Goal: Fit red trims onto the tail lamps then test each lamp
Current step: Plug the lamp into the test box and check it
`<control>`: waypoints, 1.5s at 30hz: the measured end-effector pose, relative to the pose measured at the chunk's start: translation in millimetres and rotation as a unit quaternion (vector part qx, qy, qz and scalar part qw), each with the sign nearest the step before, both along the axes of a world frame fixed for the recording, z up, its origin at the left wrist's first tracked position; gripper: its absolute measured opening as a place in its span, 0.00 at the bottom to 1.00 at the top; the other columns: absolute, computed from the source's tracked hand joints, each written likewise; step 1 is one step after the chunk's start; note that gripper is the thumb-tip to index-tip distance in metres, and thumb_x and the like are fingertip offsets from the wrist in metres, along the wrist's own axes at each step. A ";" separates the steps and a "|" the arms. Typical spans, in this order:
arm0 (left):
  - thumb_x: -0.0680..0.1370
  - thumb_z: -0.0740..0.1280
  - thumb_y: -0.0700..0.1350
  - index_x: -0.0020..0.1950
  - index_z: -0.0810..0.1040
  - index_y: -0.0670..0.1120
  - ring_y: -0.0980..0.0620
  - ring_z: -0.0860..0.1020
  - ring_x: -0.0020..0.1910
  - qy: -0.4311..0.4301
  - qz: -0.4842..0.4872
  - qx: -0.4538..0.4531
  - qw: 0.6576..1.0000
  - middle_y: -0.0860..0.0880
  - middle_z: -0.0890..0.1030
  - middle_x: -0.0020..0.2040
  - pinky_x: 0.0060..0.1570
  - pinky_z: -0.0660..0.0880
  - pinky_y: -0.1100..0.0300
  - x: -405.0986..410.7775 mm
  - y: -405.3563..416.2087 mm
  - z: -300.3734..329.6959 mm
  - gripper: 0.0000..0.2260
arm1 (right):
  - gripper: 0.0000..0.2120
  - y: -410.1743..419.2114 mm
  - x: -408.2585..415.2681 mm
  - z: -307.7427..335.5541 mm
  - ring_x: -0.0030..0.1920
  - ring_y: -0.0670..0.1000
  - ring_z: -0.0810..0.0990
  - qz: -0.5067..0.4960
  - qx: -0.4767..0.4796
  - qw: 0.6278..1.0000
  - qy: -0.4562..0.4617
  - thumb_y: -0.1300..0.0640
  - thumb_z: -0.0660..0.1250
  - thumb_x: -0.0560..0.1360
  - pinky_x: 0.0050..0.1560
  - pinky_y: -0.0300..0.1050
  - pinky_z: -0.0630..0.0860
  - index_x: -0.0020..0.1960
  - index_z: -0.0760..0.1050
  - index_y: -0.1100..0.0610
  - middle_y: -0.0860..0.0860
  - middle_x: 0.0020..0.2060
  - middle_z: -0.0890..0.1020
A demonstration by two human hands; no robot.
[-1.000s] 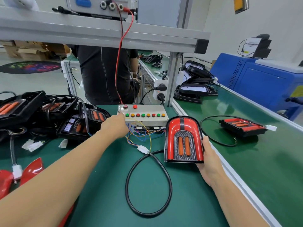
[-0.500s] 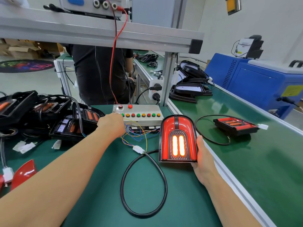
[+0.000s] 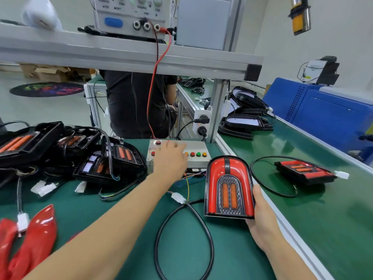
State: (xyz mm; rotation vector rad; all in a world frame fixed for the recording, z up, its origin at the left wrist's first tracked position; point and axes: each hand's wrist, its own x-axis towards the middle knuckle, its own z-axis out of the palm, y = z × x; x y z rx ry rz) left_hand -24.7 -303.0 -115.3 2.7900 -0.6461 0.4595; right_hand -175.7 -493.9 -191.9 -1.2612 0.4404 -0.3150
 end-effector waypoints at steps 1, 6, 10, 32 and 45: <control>0.82 0.53 0.52 0.75 0.62 0.51 0.42 0.60 0.71 0.035 -0.010 0.008 0.999 0.43 0.66 0.72 0.68 0.58 0.47 -1.5 -9.7 -4.9 0.21 | 0.20 -0.7 -0.1 -0.6 0.46 0.45 0.85 0.000 0.002 1.000 0.002 0.41 0.50 0.82 0.46 0.44 0.74 0.57 0.79 0.47 0.48 0.48 0.86; 0.81 0.50 0.60 0.77 0.56 0.55 0.37 0.48 0.75 0.118 -0.013 0.023 0.993 0.43 0.54 0.78 0.70 0.41 0.37 -5.2 -47.3 -24.8 0.24 | 0.20 -3.1 -0.3 -1.6 0.46 0.45 0.85 0.004 0.014 1.000 0.000 0.41 0.50 0.82 0.46 0.45 0.74 0.57 0.78 0.48 0.49 0.48 0.86; 0.80 0.48 0.62 0.76 0.57 0.56 0.35 0.45 0.75 0.106 0.026 0.016 0.994 0.43 0.52 0.78 0.68 0.37 0.34 -5.7 -50.0 -27.8 0.25 | 0.21 -3.3 -0.2 0.1 0.47 0.46 0.85 0.008 0.028 1.000 0.003 0.41 0.51 0.81 0.48 0.46 0.74 0.59 0.78 0.49 0.49 0.49 0.86; 0.77 0.46 0.69 0.73 0.62 0.62 0.30 0.41 0.73 0.217 0.067 0.019 0.974 0.47 0.43 0.79 0.63 0.42 0.25 -2.5 -51.3 -8.1 0.27 | 0.20 1.6 -1.3 10.0 0.49 0.48 0.85 -0.004 0.071 0.997 -0.015 0.43 0.51 0.82 0.48 0.46 0.75 0.54 0.82 0.45 0.50 0.50 0.86; 0.78 0.45 0.66 0.71 0.64 0.63 0.32 0.42 0.74 0.187 0.066 0.023 0.980 0.46 0.47 0.78 0.63 0.38 0.26 -2.7 -51.1 -12.3 0.24 | 0.22 0.5 -3.2 9.7 0.48 0.46 0.85 -0.008 0.074 0.997 0.001 0.43 0.49 0.83 0.48 0.44 0.74 0.56 0.80 0.49 0.51 0.49 0.86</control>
